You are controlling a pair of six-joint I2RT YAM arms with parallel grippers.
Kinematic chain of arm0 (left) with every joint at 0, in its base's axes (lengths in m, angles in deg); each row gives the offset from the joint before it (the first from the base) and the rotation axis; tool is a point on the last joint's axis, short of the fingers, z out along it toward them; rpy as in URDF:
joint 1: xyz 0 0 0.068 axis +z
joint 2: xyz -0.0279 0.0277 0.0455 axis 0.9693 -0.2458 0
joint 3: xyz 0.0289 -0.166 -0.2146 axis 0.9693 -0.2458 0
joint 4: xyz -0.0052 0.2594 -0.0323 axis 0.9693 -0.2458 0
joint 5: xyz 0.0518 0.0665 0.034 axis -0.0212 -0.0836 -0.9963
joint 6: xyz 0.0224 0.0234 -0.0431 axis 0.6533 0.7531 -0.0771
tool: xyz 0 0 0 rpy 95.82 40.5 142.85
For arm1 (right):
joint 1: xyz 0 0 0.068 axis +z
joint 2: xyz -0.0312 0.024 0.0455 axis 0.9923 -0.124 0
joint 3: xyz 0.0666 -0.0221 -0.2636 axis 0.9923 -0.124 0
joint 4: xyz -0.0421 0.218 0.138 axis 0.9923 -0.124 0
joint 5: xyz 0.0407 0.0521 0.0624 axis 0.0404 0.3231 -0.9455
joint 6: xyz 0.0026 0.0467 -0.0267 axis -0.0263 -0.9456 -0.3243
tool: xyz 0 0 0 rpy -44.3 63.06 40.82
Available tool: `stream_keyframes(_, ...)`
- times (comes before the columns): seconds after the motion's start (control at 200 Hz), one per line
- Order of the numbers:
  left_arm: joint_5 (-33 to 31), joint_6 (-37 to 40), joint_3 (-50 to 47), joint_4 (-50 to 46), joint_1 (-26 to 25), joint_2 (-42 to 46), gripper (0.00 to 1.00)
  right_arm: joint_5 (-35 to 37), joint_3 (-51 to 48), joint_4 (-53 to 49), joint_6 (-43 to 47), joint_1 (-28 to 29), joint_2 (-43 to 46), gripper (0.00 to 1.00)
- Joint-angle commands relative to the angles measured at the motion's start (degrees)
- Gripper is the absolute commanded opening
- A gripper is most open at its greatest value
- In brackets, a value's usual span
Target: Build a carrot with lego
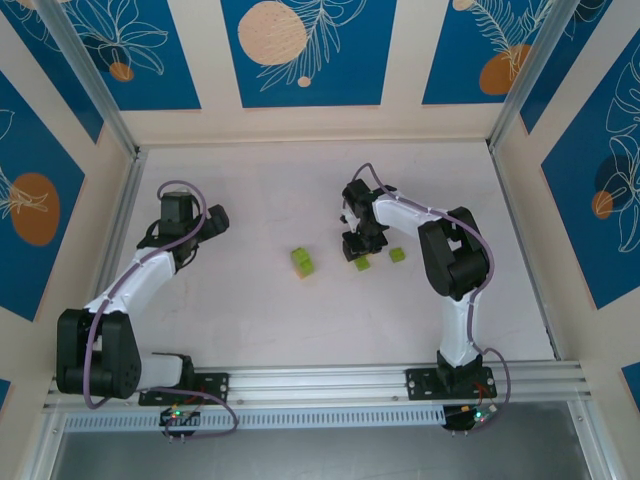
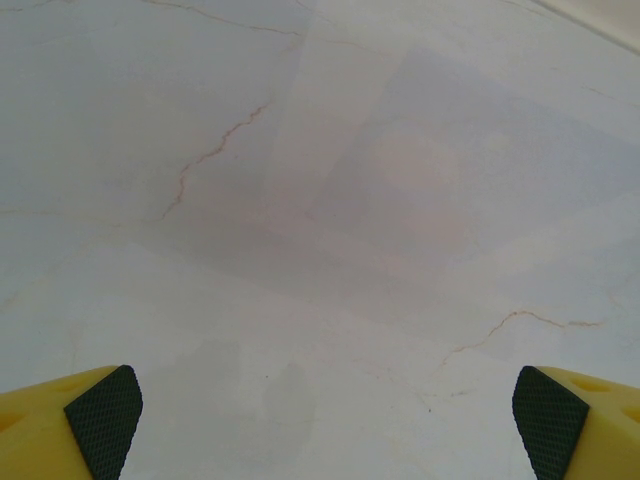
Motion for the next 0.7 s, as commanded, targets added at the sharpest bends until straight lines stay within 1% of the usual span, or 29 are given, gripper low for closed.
stream_keyframes(0.0, 1.1, 0.5, 1.2, 0.4, 0.3, -0.3, 0.98, -2.5, 0.3, -1.0, 0.5, -0.1, -0.1, 0.35)
stream_keyframes(0.1, 1.2, 0.5, 1.2, 0.6, 0.3, -0.3, 0.98, -3.1, 0.2, -1.4, 0.3, -0.3, 0.7, 0.33)
stream_keyframes(0.215, 1.3, 0.4, 1.2, 0.7, 0.4, -0.5, 0.98, -4.5, 0.7, -3.3, -0.8, 0.5, 3.7, 0.33)
stream_keyframes(0.335, 1.4, 0.4, 1.3, 0.7, 0.3, -0.5, 0.98, -4.3, 3.1, -7.8, -1.9, 3.3, 8.2, 0.33)
stream_keyframes(0.445, 1.5, 0.4, 1.4, 0.7, 0.3, -0.4, 0.98, -5.6, 8.0, -12.4, -3.2, 5.8, 10.8, 0.33)
stream_keyframes(0.56, 1.6, 0.3, 1.3, 0.8, 0.3, -0.1, 0.98, -7.1, 13.4, -15.8, -4.3, 8.3, 10.7, 0.33)
stream_keyframes(0.695, 1.4, 0.5, 1.4, 0.3, 0.3, 0.4, 0.98, -8.0, 19.3, -18.8, -5.0, 11.4, 7.7, 0.34)
